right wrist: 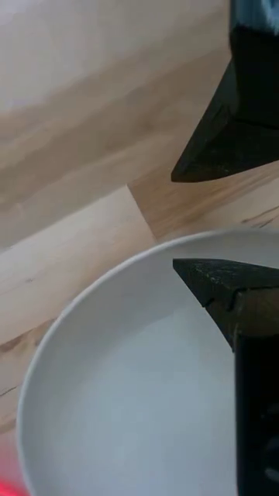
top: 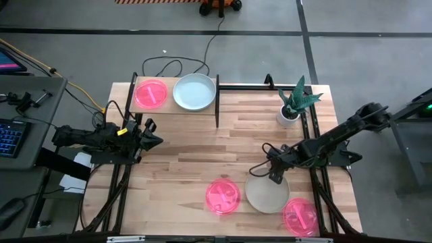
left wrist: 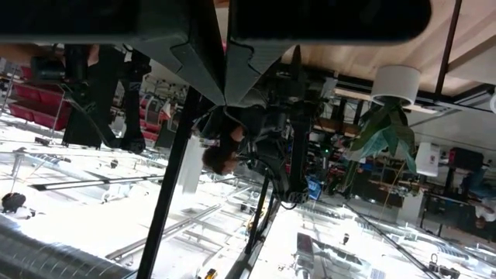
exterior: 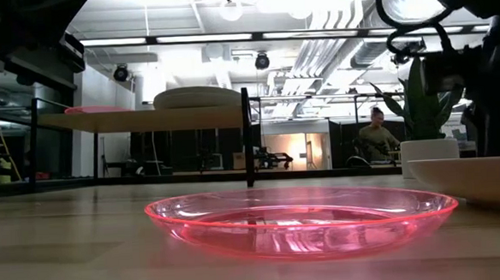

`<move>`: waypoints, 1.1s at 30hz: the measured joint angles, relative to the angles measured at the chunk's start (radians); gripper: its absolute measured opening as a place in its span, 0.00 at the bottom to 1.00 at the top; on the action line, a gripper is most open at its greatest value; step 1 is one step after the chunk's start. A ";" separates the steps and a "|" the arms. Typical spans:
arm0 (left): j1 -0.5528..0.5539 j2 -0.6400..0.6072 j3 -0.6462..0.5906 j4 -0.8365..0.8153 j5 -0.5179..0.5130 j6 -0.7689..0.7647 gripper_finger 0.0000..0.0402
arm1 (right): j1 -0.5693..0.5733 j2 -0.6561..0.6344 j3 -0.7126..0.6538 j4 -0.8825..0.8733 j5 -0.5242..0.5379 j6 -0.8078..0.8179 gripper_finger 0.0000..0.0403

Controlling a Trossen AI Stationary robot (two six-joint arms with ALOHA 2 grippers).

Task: Place and stack plates onto a shelf
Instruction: Stack the brown plate on top of the white plate on the shelf

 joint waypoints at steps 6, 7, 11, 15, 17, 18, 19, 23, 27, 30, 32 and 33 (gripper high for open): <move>0.000 0.000 0.000 0.000 0.000 0.000 0.00 | 0.000 0.033 -0.045 0.096 -0.067 0.003 0.38; 0.000 0.000 0.000 0.000 0.000 0.000 0.00 | 0.001 0.034 -0.044 0.098 -0.059 0.012 0.38; 0.000 0.000 0.000 0.000 0.000 0.000 0.00 | 0.003 0.035 -0.045 0.099 -0.050 0.017 0.36; 0.000 0.000 0.000 0.000 0.000 0.000 0.00 | 0.003 0.035 -0.045 0.093 -0.042 0.017 0.26; 0.000 0.000 0.000 0.001 0.000 0.000 0.00 | 0.003 0.035 -0.045 0.099 -0.040 0.016 0.15; 0.000 0.000 0.000 0.001 0.000 0.000 0.00 | 0.000 0.035 -0.045 0.115 -0.042 0.016 0.08; 0.000 0.000 0.000 0.001 0.000 0.000 0.00 | -0.004 0.033 -0.044 0.132 -0.046 0.012 0.04; 0.000 0.000 0.000 0.002 0.000 0.000 0.00 | -0.043 0.035 -0.047 0.240 -0.084 -0.011 0.02; 0.000 0.000 0.000 0.006 0.000 0.000 0.00 | -0.107 0.035 -0.047 0.353 -0.172 -0.049 0.01; 0.000 0.000 0.000 0.014 0.000 0.000 0.00 | -0.162 0.035 -0.047 0.434 -0.237 -0.080 0.00; 0.000 0.000 0.000 0.018 0.000 0.001 0.00 | -0.201 0.035 -0.047 0.494 -0.286 -0.098 0.00; 0.000 0.000 0.000 0.018 0.000 0.000 0.00 | -0.222 0.035 -0.047 0.524 -0.314 -0.111 0.00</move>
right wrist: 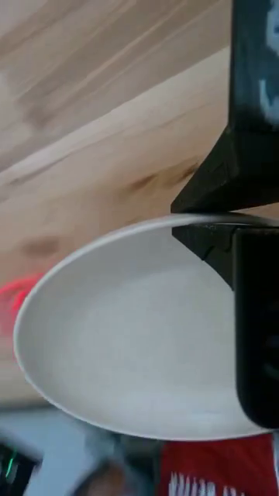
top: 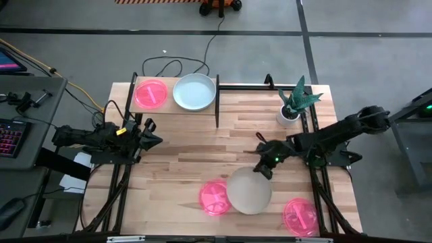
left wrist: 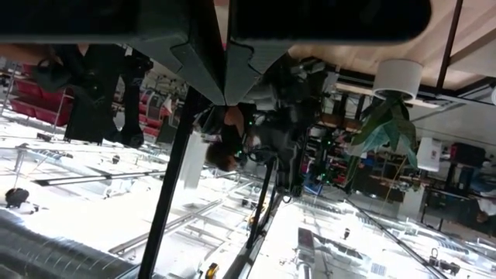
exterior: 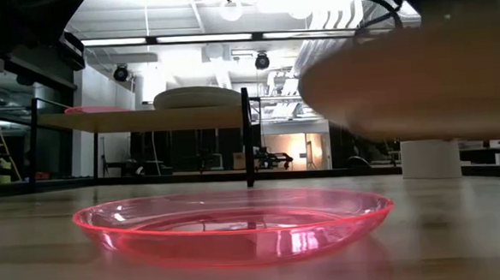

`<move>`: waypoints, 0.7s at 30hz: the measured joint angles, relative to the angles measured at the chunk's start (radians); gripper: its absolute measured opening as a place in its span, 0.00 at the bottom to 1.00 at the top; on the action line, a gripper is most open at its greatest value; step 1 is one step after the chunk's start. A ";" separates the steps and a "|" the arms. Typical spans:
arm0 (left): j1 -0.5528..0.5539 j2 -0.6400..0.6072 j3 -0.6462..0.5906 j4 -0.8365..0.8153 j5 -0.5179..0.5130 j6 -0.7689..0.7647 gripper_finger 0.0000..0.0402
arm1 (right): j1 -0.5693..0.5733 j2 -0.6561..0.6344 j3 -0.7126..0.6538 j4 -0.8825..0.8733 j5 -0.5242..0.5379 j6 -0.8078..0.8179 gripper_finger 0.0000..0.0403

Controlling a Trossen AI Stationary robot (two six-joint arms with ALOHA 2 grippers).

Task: Place and stack plates onto a shelf
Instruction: Stack the brown plate on top of the white plate on the shelf

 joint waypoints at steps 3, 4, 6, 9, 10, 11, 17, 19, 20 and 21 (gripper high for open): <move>0.000 0.000 0.000 0.000 0.000 0.000 0.00 | -0.067 0.000 0.019 0.083 -0.062 -0.020 0.00; 0.000 0.000 0.000 0.000 0.000 0.000 0.00 | -0.091 0.000 0.036 0.108 -0.076 -0.038 0.00; 0.000 0.000 0.000 0.001 0.000 0.000 0.00 | -0.138 0.000 0.085 0.148 -0.080 -0.085 0.00; 0.000 0.000 0.000 0.021 0.000 0.000 0.00 | -0.207 0.000 0.192 0.161 -0.044 -0.189 0.00; 0.000 0.000 0.000 0.028 0.000 0.000 0.00 | -0.228 0.000 0.236 0.159 -0.010 -0.224 0.00; 0.000 0.000 0.000 0.039 0.000 0.000 0.00 | -0.249 0.002 0.282 0.159 0.023 -0.262 0.00; 0.000 0.000 0.000 0.072 0.000 0.009 0.00 | -0.376 0.109 0.605 0.099 0.249 -0.383 0.00; 0.000 0.000 0.000 0.072 0.000 0.034 0.00 | -0.419 0.180 0.718 0.042 0.311 -0.391 0.00; 0.000 0.000 0.000 0.072 0.000 0.044 0.00 | -0.442 0.220 0.774 0.015 0.327 -0.391 0.00; 0.000 0.000 0.000 0.072 0.000 0.051 0.00 | -0.464 0.262 0.827 -0.024 0.339 -0.390 0.00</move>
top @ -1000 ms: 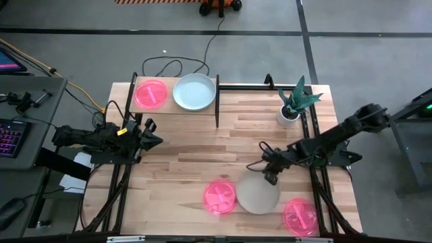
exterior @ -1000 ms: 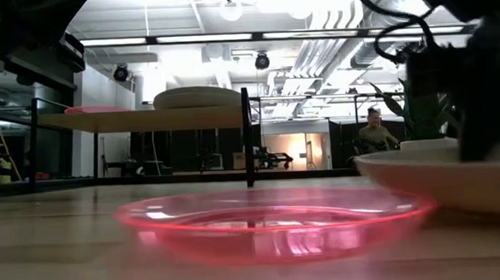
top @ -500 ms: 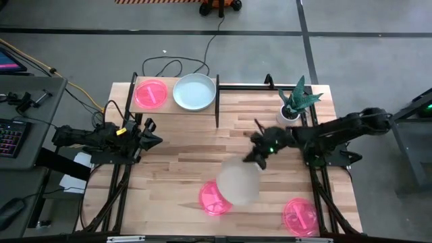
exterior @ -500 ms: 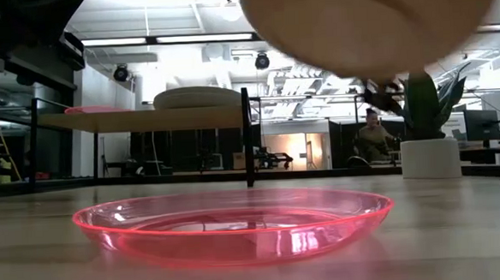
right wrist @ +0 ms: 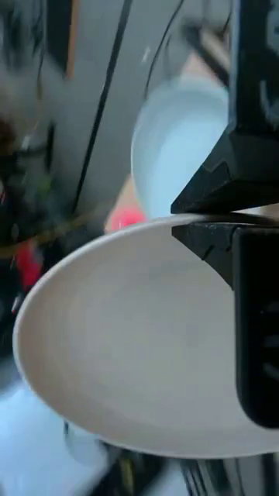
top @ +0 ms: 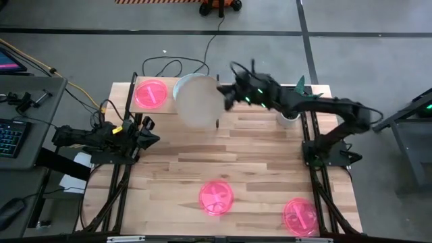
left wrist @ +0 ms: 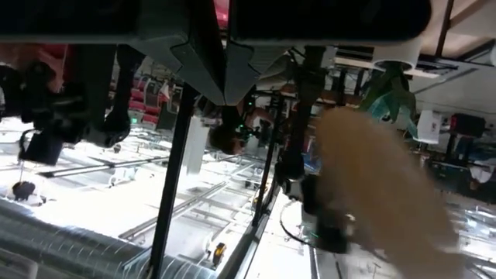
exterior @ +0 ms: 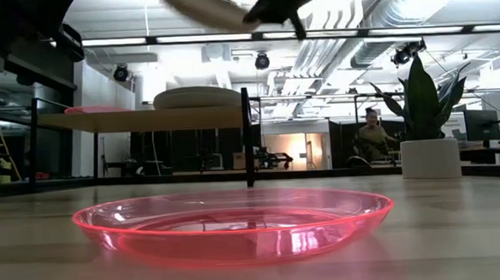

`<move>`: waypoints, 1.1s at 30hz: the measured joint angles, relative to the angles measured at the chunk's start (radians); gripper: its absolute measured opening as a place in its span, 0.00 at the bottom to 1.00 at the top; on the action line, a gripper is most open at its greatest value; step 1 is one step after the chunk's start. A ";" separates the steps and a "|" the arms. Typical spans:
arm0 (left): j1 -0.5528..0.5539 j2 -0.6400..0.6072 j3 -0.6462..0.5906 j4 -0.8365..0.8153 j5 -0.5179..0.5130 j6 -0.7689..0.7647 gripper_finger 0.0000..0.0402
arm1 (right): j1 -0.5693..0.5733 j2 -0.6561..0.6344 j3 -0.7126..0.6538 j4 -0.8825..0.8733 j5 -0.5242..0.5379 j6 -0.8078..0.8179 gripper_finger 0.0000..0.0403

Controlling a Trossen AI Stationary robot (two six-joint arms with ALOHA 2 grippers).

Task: Place and stack plates onto a shelf
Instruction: Stack the brown plate on top of the white plate on the shelf

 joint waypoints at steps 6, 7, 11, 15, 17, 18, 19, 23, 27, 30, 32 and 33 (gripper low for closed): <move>0.000 0.000 0.000 0.000 0.004 0.001 0.00 | -0.112 0.257 0.275 -0.227 0.061 0.039 0.00; 0.000 0.000 0.000 0.000 0.004 0.001 0.00 | -0.126 0.293 0.310 -0.250 0.062 0.046 0.00; 0.000 0.000 0.000 0.000 0.004 0.001 0.00 | -0.165 0.409 0.440 -0.272 0.061 0.056 0.00; 0.000 0.000 0.000 0.000 0.004 0.001 0.00 | -0.176 0.476 0.545 -0.333 0.055 0.056 0.00; 0.000 0.000 0.000 -0.005 0.004 0.001 0.00 | -0.175 0.493 0.582 -0.383 0.054 0.047 0.00; 0.000 0.000 0.000 -0.009 0.004 0.001 0.00 | -0.174 0.496 0.595 -0.401 0.053 0.041 0.00; 0.000 0.000 0.000 -0.012 0.004 0.001 0.00 | -0.174 0.496 0.602 -0.414 0.051 0.038 0.00; 0.000 0.000 0.000 -0.015 0.004 0.000 0.00 | -0.174 0.496 0.634 -0.480 0.051 0.037 0.00; 0.000 0.000 0.000 -0.015 0.004 0.000 0.00 | -0.174 0.496 0.635 -0.495 0.051 0.037 0.00; 0.000 0.000 0.000 -0.015 0.004 0.001 0.00 | -0.174 0.496 0.626 -0.496 0.051 0.037 0.00; 0.000 0.000 0.000 -0.015 0.004 0.001 0.00 | -0.174 0.496 0.626 -0.496 0.046 0.032 0.00; 0.000 0.000 0.000 -0.015 0.004 0.001 0.00 | -0.174 0.496 0.626 -0.492 0.039 0.023 0.00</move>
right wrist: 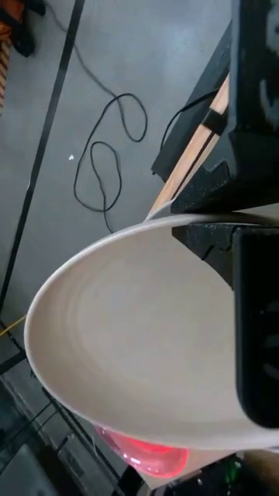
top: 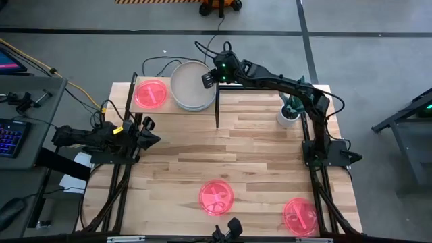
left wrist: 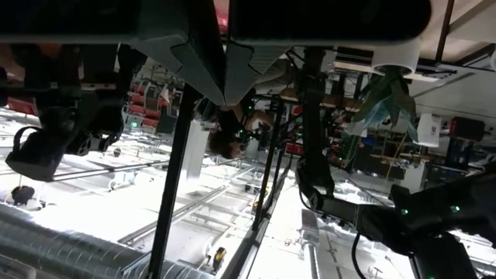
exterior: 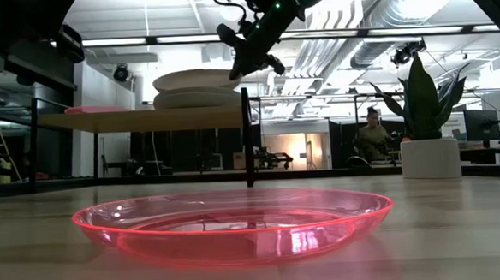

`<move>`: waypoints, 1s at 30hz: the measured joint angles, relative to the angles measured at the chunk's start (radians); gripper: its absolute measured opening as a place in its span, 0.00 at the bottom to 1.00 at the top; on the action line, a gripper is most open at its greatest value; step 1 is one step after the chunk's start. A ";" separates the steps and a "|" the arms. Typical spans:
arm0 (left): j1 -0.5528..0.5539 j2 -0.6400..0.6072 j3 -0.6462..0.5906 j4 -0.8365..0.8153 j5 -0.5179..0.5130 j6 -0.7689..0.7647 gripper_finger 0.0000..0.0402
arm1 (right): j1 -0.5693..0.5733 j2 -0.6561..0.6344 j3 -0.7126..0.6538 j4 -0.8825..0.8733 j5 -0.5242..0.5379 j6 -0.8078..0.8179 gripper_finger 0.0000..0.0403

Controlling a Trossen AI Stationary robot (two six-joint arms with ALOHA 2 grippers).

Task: Place and stack plates onto a shelf
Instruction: Stack the brown plate on top of the white plate on the shelf, then stack the bottom transparent pink plate on top of the pink transparent plate on the shelf

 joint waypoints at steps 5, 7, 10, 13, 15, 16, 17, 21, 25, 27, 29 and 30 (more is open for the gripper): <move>0.000 0.000 0.000 0.000 0.000 0.000 0.00 | 0.000 0.000 0.000 0.010 -0.027 -0.019 0.05; 0.000 0.000 0.000 0.000 0.000 0.000 0.00 | 0.000 0.000 0.000 0.009 -0.029 -0.028 0.10; 0.000 0.000 0.000 0.000 0.000 0.000 0.00 | 0.000 0.000 0.000 0.007 -0.029 -0.049 0.19; 0.000 0.000 0.000 0.000 0.000 0.000 0.00 | 0.000 -0.003 0.014 -0.015 -0.029 -0.087 0.27; 0.000 0.000 0.000 0.000 0.000 0.000 0.00 | 0.000 -0.007 0.034 -0.038 -0.029 -0.111 0.31; 0.000 0.000 0.000 0.000 0.000 0.000 0.00 | 0.000 -0.013 0.043 -0.061 -0.029 -0.123 0.33; 0.000 0.000 0.000 -0.001 0.000 0.000 0.00 | 0.000 -0.018 0.051 -0.076 -0.029 -0.141 0.34; 0.000 0.000 0.000 -0.010 0.000 0.001 0.00 | 0.014 -0.049 0.086 -0.226 -0.034 -0.226 0.35; 0.000 0.000 0.000 -0.050 -0.005 0.001 0.00 | 0.065 -0.083 0.079 -0.476 -0.042 -0.316 0.35; 0.000 0.000 0.000 -0.061 -0.028 0.001 0.00 | 0.100 -0.099 0.046 -0.564 -0.017 -0.318 0.35; 0.000 0.000 0.000 -0.070 -0.044 0.001 0.00 | 0.141 -0.118 -0.002 -0.607 0.008 -0.319 0.35; 0.000 0.000 0.000 -0.070 -0.046 0.000 0.00 | 0.164 -0.129 -0.034 -0.607 0.021 -0.319 0.35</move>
